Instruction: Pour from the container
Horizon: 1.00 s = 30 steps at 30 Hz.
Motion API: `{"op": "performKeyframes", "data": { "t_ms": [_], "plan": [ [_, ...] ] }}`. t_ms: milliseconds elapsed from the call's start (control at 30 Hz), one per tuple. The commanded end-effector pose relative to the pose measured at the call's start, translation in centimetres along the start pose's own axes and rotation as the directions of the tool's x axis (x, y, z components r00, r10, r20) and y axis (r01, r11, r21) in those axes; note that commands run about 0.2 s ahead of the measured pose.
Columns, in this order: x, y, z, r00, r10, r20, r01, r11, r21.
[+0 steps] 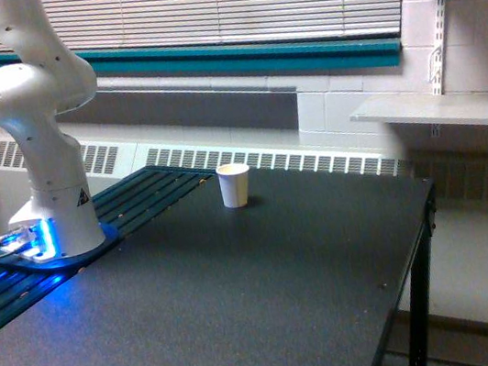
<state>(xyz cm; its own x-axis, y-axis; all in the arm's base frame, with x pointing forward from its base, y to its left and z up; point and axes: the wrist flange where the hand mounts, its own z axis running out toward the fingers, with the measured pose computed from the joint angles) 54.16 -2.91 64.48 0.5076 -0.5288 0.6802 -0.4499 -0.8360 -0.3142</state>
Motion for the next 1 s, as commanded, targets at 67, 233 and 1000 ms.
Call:
{"op": "performKeyframes", "data": {
  "t_ms": [67, 233, 1000],
  "plan": [
    [-3.3, -4.0, -2.0, 0.994, -0.111, -0.018, 0.112, 0.992, 0.064],
    [-5.6, -5.1, -2.4, 0.987, -0.16, -0.016, 0.161, 0.984, 0.08],
    [-15.9, -9.2, -6.0, 0.928, -0.371, -0.029, 0.371, 0.916, 0.154]
  ]
}}
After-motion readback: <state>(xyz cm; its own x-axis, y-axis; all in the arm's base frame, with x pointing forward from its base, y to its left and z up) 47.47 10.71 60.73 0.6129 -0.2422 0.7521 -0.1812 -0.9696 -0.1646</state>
